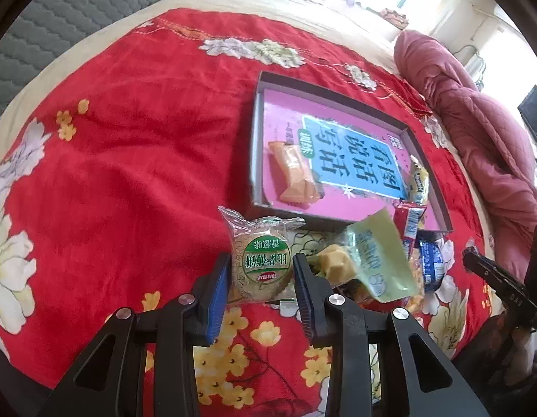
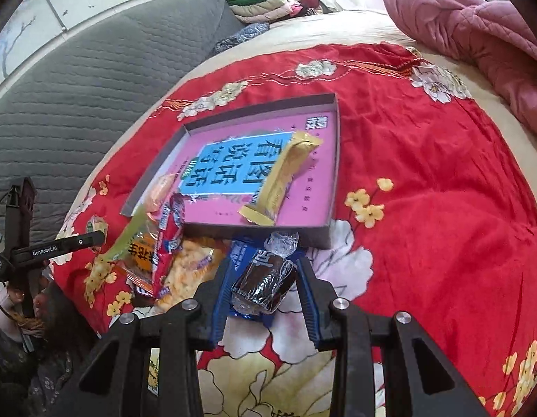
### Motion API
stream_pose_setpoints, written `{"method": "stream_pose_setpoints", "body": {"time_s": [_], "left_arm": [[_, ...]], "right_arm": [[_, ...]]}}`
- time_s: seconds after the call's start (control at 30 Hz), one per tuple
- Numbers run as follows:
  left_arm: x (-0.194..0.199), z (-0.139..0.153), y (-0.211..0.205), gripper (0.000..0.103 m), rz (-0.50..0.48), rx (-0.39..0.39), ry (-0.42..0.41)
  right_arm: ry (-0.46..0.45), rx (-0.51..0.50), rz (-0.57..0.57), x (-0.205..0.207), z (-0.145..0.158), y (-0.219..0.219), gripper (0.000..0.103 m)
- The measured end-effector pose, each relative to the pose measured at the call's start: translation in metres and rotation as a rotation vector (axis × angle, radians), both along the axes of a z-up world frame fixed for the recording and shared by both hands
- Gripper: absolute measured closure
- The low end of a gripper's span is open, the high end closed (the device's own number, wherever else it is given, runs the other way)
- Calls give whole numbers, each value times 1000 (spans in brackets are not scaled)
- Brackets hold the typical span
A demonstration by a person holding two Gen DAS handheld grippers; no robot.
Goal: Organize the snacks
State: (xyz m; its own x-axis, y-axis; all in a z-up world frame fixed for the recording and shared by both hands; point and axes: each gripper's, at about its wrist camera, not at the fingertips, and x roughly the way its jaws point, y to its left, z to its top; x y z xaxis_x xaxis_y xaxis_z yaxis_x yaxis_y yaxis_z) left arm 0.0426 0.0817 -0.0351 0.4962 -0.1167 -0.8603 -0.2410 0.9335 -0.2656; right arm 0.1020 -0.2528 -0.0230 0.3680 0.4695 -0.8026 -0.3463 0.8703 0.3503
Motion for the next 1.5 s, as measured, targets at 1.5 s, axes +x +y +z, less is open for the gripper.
{"method": "stream_pose_setpoints", "body": {"time_s": [1.5], "left_arm": [[85,16,-51,66,-71,20,-52]], "right_arm": [[-119,16,-5,39,11,8,66]]}}
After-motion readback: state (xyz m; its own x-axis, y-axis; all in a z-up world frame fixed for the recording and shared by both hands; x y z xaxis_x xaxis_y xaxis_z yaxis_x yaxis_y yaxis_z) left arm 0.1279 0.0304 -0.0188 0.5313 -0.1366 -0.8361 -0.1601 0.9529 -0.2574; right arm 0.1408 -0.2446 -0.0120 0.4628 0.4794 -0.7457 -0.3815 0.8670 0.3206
